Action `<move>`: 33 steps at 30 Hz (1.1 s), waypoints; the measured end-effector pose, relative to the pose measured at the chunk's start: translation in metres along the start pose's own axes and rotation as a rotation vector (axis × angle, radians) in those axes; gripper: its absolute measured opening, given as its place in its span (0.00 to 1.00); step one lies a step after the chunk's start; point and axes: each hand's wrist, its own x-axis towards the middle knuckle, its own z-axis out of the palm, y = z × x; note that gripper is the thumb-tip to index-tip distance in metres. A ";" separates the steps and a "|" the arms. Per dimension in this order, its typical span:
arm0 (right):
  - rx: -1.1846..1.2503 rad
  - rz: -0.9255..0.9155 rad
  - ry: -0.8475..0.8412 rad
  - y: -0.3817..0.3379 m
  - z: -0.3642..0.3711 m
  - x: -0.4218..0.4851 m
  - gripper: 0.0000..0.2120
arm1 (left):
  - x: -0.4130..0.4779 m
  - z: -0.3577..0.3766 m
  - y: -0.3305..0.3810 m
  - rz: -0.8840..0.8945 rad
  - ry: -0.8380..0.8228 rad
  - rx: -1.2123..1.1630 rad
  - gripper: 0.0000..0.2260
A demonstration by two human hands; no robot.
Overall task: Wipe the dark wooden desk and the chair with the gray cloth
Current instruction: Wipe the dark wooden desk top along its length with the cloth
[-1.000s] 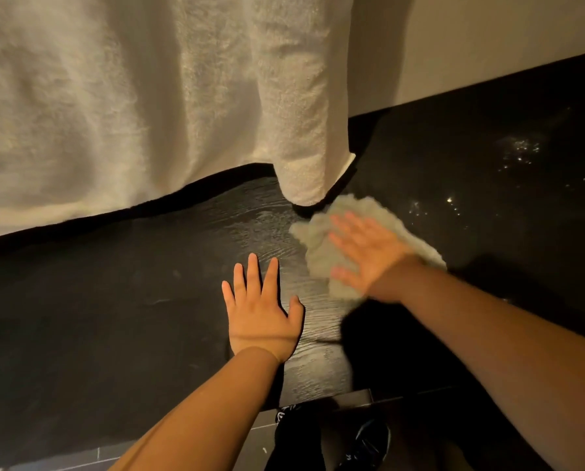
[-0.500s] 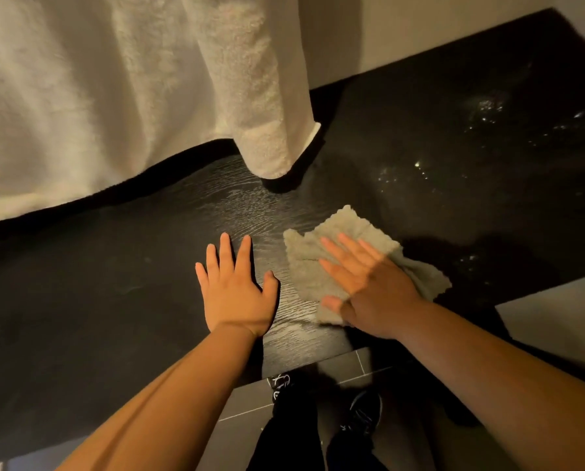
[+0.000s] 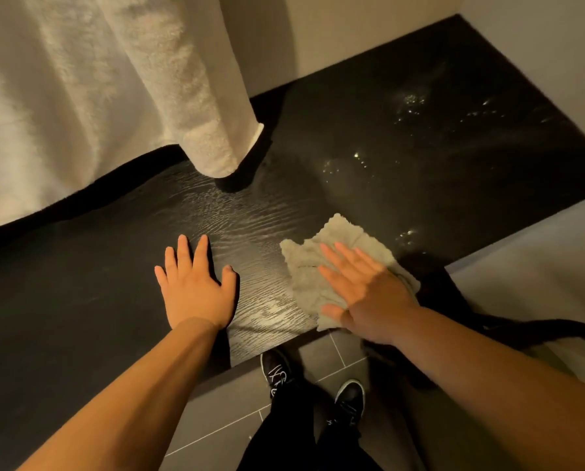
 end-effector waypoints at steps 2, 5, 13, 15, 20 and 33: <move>0.018 0.088 0.034 0.023 -0.008 0.000 0.42 | 0.001 0.000 -0.001 0.010 -0.001 -0.003 0.32; 0.019 0.307 0.057 0.025 -0.007 0.004 0.43 | -0.001 -0.002 0.001 0.011 -0.019 0.004 0.31; 0.070 0.040 -0.074 -0.026 0.003 -0.022 0.43 | -0.009 -0.014 0.033 0.178 -0.123 0.040 0.31; 0.040 0.057 -0.052 0.004 -0.002 -0.029 0.44 | -0.011 -0.014 0.054 0.210 -0.151 -0.014 0.32; 0.039 0.417 0.058 0.072 -0.011 -0.035 0.42 | -0.006 -0.005 0.115 0.387 -0.200 -0.056 0.32; -0.034 0.337 0.085 0.104 -0.015 -0.020 0.40 | 0.013 0.024 0.135 0.398 -0.091 0.058 0.33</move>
